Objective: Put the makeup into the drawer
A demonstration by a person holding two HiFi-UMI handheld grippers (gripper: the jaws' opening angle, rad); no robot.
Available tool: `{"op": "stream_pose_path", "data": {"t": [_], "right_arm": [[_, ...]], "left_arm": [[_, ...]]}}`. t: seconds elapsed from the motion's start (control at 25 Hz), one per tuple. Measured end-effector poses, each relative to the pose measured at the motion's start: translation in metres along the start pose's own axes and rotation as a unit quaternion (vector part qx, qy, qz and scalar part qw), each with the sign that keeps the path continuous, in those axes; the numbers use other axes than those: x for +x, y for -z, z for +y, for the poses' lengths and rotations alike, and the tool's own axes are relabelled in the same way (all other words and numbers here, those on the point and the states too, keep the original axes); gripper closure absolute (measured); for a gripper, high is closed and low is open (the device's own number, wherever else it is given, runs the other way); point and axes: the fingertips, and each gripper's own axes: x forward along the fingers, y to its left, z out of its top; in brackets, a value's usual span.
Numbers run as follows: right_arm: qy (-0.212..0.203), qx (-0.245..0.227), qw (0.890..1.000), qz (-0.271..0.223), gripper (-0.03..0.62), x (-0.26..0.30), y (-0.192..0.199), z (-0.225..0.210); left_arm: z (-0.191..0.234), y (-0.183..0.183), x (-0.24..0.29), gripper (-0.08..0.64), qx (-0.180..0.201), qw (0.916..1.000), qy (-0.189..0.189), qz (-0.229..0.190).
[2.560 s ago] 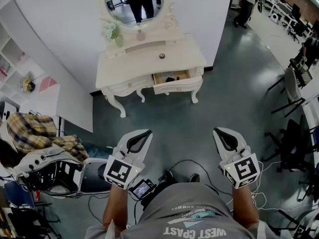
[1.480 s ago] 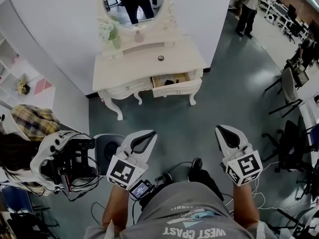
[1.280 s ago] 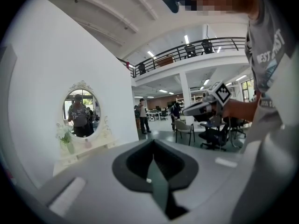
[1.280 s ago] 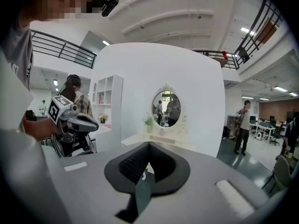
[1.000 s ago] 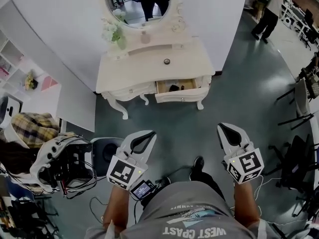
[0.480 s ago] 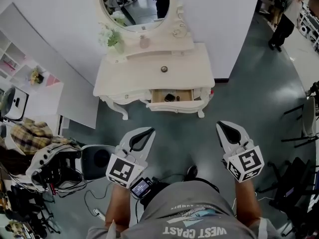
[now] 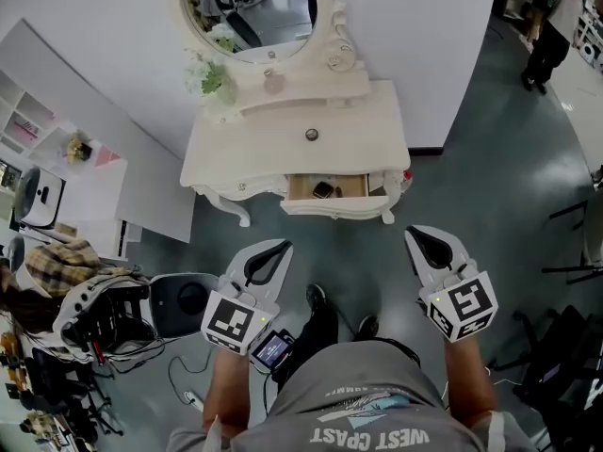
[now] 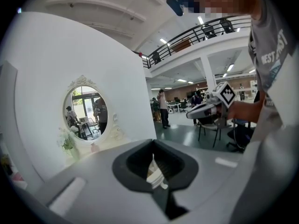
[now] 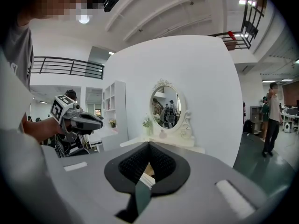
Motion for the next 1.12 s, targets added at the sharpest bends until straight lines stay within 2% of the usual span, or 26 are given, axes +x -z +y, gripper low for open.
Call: {"op": "stream_pose_path", "data": {"t": [0.28, 0.6, 0.84, 1.12], "right_arm": [[0.034, 0.004, 0.999, 0.018, 0.591, 0.017, 0.005, -0.02], [0.072, 0.006, 0.997, 0.036, 0.591, 0.082, -0.007, -0.032], [0.086, -0.006, 0.995, 0.041, 0.591, 0.138, -0.029, -0.026], [0.08, -0.025, 0.995, 0.063, 0.591, 0.195, -0.041, -0.012]], "left_arm": [[0.029, 0.002, 0.038, 0.557, 0.006, 0.9995, 0.027, -0.014], [0.103, -0.003, 0.08, 0.557, 0.011, 0.9973, 0.061, -0.039], [0.168, 0.004, 0.092, 0.557, 0.013, 0.9961, 0.069, -0.054], [0.214, 0.017, 0.095, 0.557, -0.004, 0.995, 0.075, -0.067]]}}
